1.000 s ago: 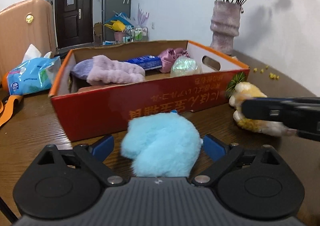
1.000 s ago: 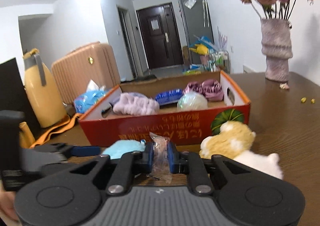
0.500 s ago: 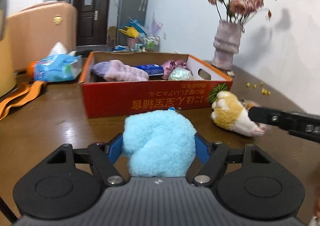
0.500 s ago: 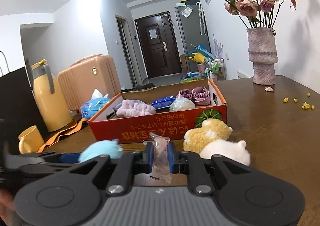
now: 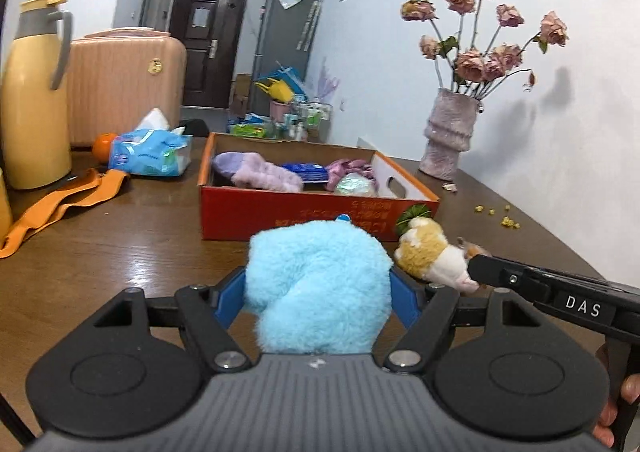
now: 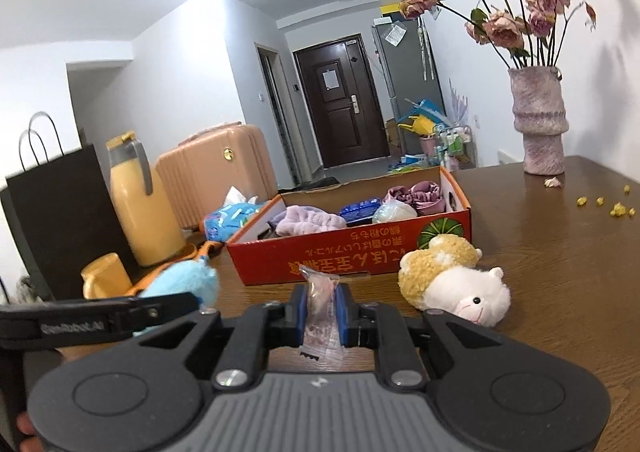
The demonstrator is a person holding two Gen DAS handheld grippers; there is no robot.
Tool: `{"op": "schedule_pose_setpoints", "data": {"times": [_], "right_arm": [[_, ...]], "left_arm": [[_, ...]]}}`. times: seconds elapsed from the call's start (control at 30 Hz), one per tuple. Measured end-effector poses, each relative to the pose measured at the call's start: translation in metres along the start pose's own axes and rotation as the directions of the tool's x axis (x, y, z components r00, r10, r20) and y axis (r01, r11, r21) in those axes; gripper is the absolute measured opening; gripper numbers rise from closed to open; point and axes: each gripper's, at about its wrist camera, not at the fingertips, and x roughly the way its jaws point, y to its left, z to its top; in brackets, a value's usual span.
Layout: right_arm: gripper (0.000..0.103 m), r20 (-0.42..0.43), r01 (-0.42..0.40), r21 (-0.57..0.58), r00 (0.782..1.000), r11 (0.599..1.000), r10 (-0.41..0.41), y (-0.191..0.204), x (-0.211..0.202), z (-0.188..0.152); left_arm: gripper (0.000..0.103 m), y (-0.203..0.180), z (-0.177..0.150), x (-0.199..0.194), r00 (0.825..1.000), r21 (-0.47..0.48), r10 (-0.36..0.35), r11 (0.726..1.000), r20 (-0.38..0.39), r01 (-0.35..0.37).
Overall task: Organize soft objects
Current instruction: 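Carry the pom-pom with the left tool into the box and open, then withdraw the left tool from the box toward the plush sheep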
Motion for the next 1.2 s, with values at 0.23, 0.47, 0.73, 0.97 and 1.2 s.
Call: {"op": "schedule_pose_setpoints", "data": {"times": [0.23,0.47,0.73,0.97,1.2], "right_arm": [[0.015,0.027,-0.028,-0.01,0.999,1.0,0.028,-0.019,0.037,0.053],[0.015,-0.079,-0.065,0.043,0.995,0.997,0.068,-0.056,0.149,0.131],[0.015,-0.225,-0.014,0.127,0.973,0.992,0.042,-0.09,0.277,0.157],[0.027,-0.338,0.06,0.083,0.941,0.995,-0.029,-0.095,0.339,0.137],[0.032,-0.306,0.066,0.094,0.951,0.993,-0.034,-0.097,0.322,0.141]], "left_arm": [[0.075,-0.004,0.055,0.077,0.995,-0.065,-0.093,0.994,-0.039,0.091],[0.075,0.004,0.114,0.213,0.974,-0.136,-0.113,0.987,-0.197,0.087],[0.081,0.014,0.116,0.313,0.958,-0.043,0.044,0.997,-0.284,-0.059],[0.098,0.018,0.111,0.286,0.985,0.082,0.037,0.996,-0.169,-0.024],[0.098,0.035,0.132,0.266,0.988,0.041,0.064,0.997,-0.137,-0.059]]}}
